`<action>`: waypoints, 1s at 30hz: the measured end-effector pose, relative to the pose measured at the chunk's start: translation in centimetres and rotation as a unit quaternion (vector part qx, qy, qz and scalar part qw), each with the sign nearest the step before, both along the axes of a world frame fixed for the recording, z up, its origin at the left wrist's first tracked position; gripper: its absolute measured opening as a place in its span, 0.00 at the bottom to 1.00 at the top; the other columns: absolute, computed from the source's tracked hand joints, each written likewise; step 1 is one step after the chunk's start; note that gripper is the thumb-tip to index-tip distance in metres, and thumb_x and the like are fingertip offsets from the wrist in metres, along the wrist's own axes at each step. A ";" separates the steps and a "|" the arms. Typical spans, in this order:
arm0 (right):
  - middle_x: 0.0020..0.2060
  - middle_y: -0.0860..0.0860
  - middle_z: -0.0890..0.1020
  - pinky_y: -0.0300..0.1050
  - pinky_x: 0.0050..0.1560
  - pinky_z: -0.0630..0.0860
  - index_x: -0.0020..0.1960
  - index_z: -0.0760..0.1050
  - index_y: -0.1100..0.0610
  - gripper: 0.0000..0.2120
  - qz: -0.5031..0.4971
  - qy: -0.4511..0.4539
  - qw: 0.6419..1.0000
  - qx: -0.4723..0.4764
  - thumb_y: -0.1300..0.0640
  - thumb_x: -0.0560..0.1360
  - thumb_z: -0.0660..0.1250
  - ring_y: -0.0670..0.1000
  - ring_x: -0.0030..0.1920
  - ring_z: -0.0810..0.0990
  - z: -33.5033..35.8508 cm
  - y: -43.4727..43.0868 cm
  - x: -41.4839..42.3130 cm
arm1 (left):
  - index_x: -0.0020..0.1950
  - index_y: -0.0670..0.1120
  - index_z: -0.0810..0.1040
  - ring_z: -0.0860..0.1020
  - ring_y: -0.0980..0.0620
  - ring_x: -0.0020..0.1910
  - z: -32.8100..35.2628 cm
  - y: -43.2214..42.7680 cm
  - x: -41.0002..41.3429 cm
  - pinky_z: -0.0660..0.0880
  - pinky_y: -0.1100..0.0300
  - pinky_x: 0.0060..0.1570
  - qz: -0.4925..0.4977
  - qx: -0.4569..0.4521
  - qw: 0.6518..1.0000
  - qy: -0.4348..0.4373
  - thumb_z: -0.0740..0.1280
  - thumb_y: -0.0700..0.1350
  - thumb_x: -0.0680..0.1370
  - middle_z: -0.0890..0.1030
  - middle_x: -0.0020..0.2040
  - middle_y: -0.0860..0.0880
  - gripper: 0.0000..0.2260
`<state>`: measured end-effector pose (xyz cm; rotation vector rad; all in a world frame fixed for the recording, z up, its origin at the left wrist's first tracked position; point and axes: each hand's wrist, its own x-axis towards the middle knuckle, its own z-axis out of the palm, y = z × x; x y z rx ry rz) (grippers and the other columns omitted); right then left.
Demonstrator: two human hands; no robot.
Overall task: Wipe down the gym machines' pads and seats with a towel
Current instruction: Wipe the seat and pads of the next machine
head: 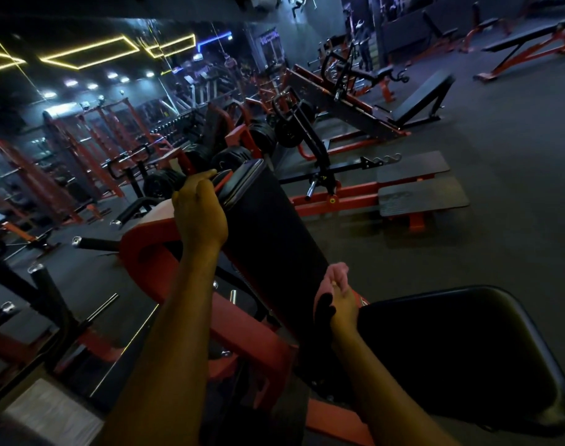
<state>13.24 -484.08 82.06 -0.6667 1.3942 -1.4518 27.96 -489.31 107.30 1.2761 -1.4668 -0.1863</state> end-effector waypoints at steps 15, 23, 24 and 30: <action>0.58 0.48 0.84 0.60 0.66 0.76 0.54 0.84 0.40 0.16 0.145 0.034 0.973 -0.175 0.36 0.72 0.65 0.53 0.63 0.80 11.8 -9.6 -4.5 | 0.49 0.52 0.82 0.76 0.66 0.43 0.4 1.7 -1.1 0.73 0.68 0.48 -0.036 -0.004 0.999 0.027 0.51 0.46 0.77 0.80 0.44 0.57 0.18; 0.61 0.43 0.83 0.43 0.65 0.74 0.61 0.80 0.44 0.12 0.149 -0.008 0.960 -0.238 0.55 0.85 0.60 0.48 0.68 0.78 11.8 -6.8 -4.4 | 0.67 0.44 0.80 0.76 0.49 0.67 0.4 1.9 -1.3 0.70 0.50 0.70 0.011 0.003 1.000 0.014 0.50 0.48 0.77 0.79 0.66 0.46 0.26; 0.62 0.45 0.83 0.44 0.66 0.74 0.61 0.81 0.44 0.13 0.151 0.002 0.963 -0.223 0.54 0.85 0.60 0.48 0.68 0.78 10.6 -7.0 -4.7 | 0.66 0.44 0.80 0.76 0.49 0.67 0.4 1.8 -1.3 0.70 0.49 0.71 0.010 0.003 1.000 0.021 0.50 0.48 0.77 0.80 0.66 0.46 0.25; 0.58 0.49 0.84 0.50 0.63 0.78 0.58 0.83 0.47 0.11 0.156 0.017 0.972 -0.178 0.49 0.83 0.62 0.51 0.62 0.81 14.8 -8.6 -4.5 | 0.66 0.46 0.81 0.76 0.50 0.67 0.6 1.9 -1.4 0.69 0.45 0.71 0.023 0.024 0.998 0.046 0.52 0.50 0.77 0.80 0.66 0.49 0.25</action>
